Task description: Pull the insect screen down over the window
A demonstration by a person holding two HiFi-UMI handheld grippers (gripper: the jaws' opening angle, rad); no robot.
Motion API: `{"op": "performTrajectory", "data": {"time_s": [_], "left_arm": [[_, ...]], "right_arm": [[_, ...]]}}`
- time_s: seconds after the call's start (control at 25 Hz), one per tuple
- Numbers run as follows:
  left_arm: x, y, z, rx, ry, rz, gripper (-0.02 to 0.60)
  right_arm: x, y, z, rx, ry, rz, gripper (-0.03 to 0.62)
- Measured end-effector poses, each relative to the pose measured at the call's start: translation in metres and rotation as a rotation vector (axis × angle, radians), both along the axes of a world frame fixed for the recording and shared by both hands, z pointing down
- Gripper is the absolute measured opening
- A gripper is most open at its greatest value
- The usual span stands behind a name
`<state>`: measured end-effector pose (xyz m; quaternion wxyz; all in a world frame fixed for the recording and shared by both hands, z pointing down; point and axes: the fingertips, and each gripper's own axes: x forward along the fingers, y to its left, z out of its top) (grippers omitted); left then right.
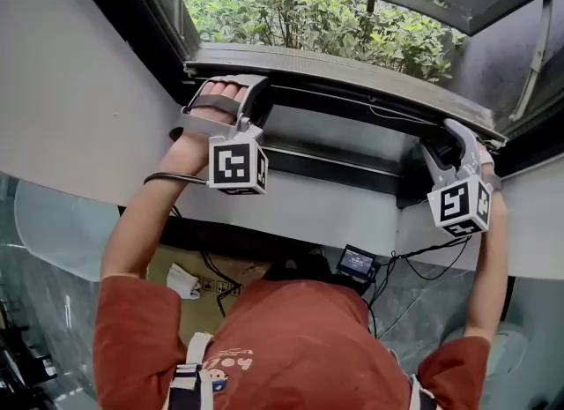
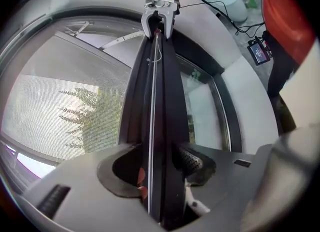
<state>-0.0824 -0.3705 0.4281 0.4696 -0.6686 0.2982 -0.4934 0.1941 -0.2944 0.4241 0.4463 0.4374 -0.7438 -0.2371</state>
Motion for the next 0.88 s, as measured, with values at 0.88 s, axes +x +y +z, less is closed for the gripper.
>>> {"op": "performTrajectory", "data": {"time_s": [0.88], "left_arm": [[0.0042, -0.0046, 0.0084, 0.026, 0.057, -0.011, 0.183]], "right_arm": [[0.0042, -0.0070, 0.0097, 0.089, -0.020, 0.015, 0.229]]}}
